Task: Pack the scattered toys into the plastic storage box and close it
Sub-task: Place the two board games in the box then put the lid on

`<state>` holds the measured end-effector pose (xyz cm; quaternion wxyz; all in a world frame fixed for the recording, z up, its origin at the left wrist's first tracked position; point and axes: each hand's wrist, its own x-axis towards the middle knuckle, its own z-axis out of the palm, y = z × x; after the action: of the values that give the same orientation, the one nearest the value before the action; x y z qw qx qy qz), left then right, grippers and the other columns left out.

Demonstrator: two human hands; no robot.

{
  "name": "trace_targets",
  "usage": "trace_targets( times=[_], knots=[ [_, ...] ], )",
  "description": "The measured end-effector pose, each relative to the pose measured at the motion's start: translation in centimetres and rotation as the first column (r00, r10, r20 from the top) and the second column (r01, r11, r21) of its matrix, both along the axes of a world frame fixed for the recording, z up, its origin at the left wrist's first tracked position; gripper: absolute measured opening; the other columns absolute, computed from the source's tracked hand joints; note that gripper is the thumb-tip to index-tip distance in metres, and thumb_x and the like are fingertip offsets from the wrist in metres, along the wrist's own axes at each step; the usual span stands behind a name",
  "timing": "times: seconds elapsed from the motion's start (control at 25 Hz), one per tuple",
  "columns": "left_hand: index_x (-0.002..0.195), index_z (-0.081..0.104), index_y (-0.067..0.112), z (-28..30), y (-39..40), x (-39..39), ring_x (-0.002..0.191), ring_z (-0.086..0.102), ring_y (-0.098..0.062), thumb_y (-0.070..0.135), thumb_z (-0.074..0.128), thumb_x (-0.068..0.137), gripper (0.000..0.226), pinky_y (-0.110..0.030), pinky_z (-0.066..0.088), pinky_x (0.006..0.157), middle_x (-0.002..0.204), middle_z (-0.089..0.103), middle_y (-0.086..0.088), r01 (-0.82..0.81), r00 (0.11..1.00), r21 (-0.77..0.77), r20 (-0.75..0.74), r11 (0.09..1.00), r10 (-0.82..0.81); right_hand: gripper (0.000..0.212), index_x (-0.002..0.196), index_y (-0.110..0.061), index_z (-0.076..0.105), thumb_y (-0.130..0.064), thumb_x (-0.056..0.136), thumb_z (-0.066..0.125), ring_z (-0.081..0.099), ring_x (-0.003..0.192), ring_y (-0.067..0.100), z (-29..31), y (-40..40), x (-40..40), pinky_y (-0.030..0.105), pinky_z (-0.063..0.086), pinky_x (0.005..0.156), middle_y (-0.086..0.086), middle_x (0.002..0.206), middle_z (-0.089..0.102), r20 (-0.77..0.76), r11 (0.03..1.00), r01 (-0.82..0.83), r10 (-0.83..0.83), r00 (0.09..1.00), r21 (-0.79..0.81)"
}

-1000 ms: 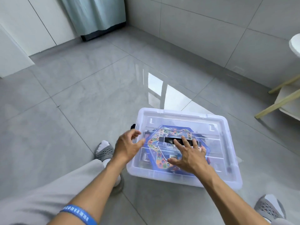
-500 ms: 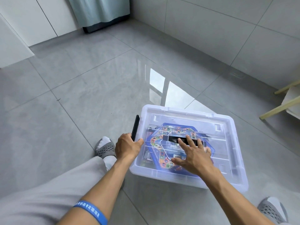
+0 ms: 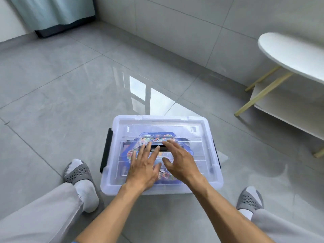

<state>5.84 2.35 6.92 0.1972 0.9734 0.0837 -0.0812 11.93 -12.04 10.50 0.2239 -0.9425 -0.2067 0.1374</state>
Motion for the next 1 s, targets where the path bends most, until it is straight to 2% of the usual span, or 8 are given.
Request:
trace_targets(
  times=[0.08,0.16,0.24,0.32,0.44,0.6,0.88,1.0],
  knots=[
    [0.149,-0.009,0.041,-1.5,-1.9,0.1,0.145,-0.028,-0.021,0.072,0.005,0.081,0.076,-0.048,-0.019,0.114,0.157,-0.028,0.005,0.001,0.999,0.099,-0.032,0.995,0.002,0.062,0.144,-0.019,0.045,-0.029,0.086,0.067,0.043,0.137,0.023,-0.3,-4.0,1.1,0.038,0.036,0.108,0.001,0.152,0.042,0.098,0.913,0.314,-0.349,0.932,0.261],
    [0.147,-0.015,0.042,-2.1,-2.4,0.1,0.14,-0.036,-0.02,0.075,-0.004,0.076,0.078,-0.05,-0.021,0.114,0.154,-0.034,0.006,-0.021,0.999,0.158,-0.033,0.987,0.027,0.081,0.15,-0.014,0.033,-0.037,0.082,0.072,0.031,0.144,0.023,-1.8,-8.9,2.8,0.037,0.025,0.115,0.006,0.158,0.032,0.033,0.792,0.565,-0.587,0.809,0.23],
    [0.145,-0.019,0.043,-2.0,-2.5,0.1,0.138,-0.038,-0.02,0.076,-0.007,0.075,0.079,-0.052,-0.019,0.115,0.154,-0.036,0.007,-0.009,0.998,0.18,-0.057,0.984,0.02,0.106,0.154,-0.014,0.018,-0.053,0.074,0.076,0.025,0.146,0.022,-3.2,-12.4,3.5,0.038,0.024,0.117,0.006,0.161,0.023,-0.314,0.646,0.754,-0.697,0.645,0.114],
    [0.145,-0.019,0.043,-1.8,-2.4,0.1,0.139,-0.037,-0.02,0.077,-0.007,0.075,0.078,-0.052,-0.016,0.116,0.154,-0.036,0.008,-0.027,0.997,0.189,-0.061,0.982,0.039,0.098,0.146,-0.011,0.034,-0.054,0.071,0.08,0.049,0.128,0.025,-3.6,-13.2,3.3,0.035,0.041,0.101,0.008,0.144,0.047,-0.597,0.518,0.843,-0.634,0.492,0.145],
    [0.145,-0.017,0.044,-1.9,-2.5,0.2,0.143,-0.032,-0.02,0.077,-0.004,0.077,0.077,-0.052,-0.013,0.117,0.155,-0.033,0.008,-0.031,0.997,0.195,-0.057,0.98,0.043,0.054,0.105,-0.021,0.062,-0.054,0.067,0.081,0.065,0.092,0.018,-4.2,-12.9,3.4,0.034,0.051,0.079,-0.001,0.105,0.069,-0.442,0.498,0.822,-0.694,0.569,0.275],
    [0.146,-0.014,0.045,-1.9,-2.4,0.2,0.144,-0.03,-0.018,0.077,-0.001,0.078,0.076,-0.051,-0.01,0.118,0.156,-0.029,0.009,-0.04,0.998,0.194,-0.044,0.98,0.049,0.046,0.107,-0.018,0.062,-0.05,0.076,0.074,0.061,0.1,0.023,-4.6,-12.2,3.0,0.041,0.041,0.09,-0.001,0.108,0.065,0.018,0.647,0.731,-0.751,0.66,0.218],
    [0.144,-0.017,0.046,-1.8,-2.4,0.1,0.143,-0.033,-0.017,0.077,0.0,0.079,0.074,-0.05,-0.013,0.118,0.156,-0.031,0.009,-0.031,0.997,0.188,-0.057,0.982,0.043,0.029,0.09,-0.013,0.058,-0.036,0.082,0.073,0.059,0.085,0.031,-5.3,-11.9,3.2,0.037,0.03,0.076,0.006,0.089,0.062,0.255,0.755,0.634,-0.654,0.712,0.167],
    [0.145,-0.018,0.045,-1.5,-2.5,0.4,0.141,-0.035,-0.019,0.078,0.002,0.08,0.076,-0.052,-0.016,0.116,0.155,-0.034,0.007,-0.006,0.989,0.17,-0.143,0.985,0.031,0.031,0.101,-0.013,0.054,-0.04,0.089,0.063,0.056,0.096,0.033,-4.7,-11.4,3.1,0.041,0.035,0.08,0.007,0.1,0.061,0.238,0.777,0.628,-0.617,0.75,0.036]
  ],
)
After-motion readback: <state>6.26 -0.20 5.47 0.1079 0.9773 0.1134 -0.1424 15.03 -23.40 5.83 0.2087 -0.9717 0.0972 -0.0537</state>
